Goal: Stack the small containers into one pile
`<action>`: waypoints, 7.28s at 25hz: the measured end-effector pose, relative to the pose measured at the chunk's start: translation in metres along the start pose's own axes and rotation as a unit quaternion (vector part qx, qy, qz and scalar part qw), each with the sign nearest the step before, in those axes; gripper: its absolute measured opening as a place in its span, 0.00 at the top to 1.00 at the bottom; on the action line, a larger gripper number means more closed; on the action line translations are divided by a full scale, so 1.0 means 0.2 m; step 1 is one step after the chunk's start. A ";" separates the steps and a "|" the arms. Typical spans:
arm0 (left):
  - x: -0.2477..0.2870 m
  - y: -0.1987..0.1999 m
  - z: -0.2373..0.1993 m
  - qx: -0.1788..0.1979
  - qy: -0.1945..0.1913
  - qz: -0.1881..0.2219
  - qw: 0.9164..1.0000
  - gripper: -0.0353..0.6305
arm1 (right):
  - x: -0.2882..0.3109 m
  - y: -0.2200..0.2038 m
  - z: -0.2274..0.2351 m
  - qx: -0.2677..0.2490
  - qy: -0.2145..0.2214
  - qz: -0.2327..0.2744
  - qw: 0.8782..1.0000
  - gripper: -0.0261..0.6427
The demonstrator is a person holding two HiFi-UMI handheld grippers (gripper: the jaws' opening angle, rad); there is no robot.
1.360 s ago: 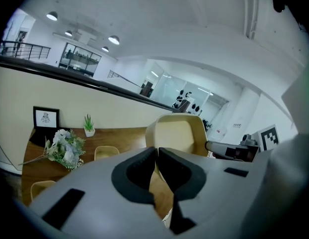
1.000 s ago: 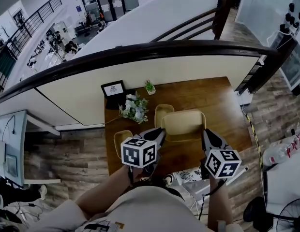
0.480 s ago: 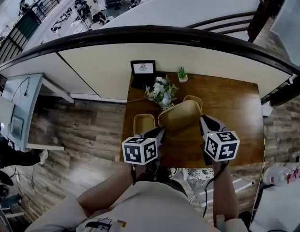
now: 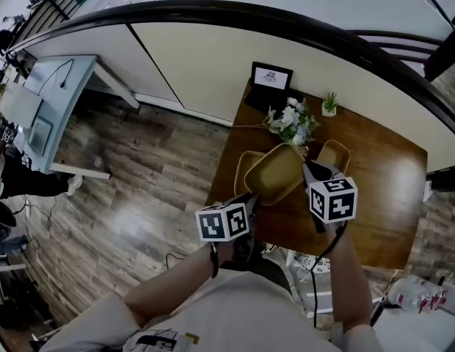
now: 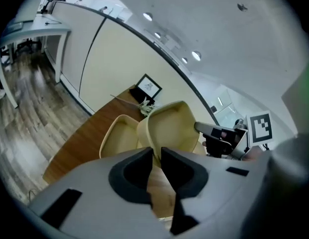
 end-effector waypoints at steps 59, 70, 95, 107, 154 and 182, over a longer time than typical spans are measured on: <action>0.03 0.28 -0.09 0.114 0.030 0.032 0.992 0.61 | 0.20 0.12 -0.09 0.031 0.001 0.034 0.999 0.67; 0.06 0.62 0.29 0.288 -0.034 0.098 0.952 0.60 | -0.39 0.20 0.09 0.100 -0.091 0.148 0.980 0.67; 0.06 0.45 0.87 0.438 -0.151 0.092 0.882 0.59 | -1.15 0.03 0.22 0.100 -0.221 0.217 0.946 0.66; 0.30 0.35 0.97 0.440 -0.160 0.040 0.883 0.60 | -0.94 -0.12 0.40 0.158 -0.216 0.183 0.946 0.67; 1.40 -0.19 0.49 0.334 -0.138 -0.148 0.921 0.88 | 0.04 -0.84 0.88 0.265 -0.182 0.055 0.945 0.90; 0.18 0.30 1.10 0.348 -0.258 0.002 0.901 0.89 | -1.00 0.03 0.26 0.223 -0.156 0.241 0.932 0.93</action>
Point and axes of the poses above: the fingertips, and each gripper's own axes: x forward along the fingers, z to its right, y out of its top, the point moved 7 cm from there along -x, backward along the fingers, and after that the axes turned 9 degrees about z, right-handed, at the moved point
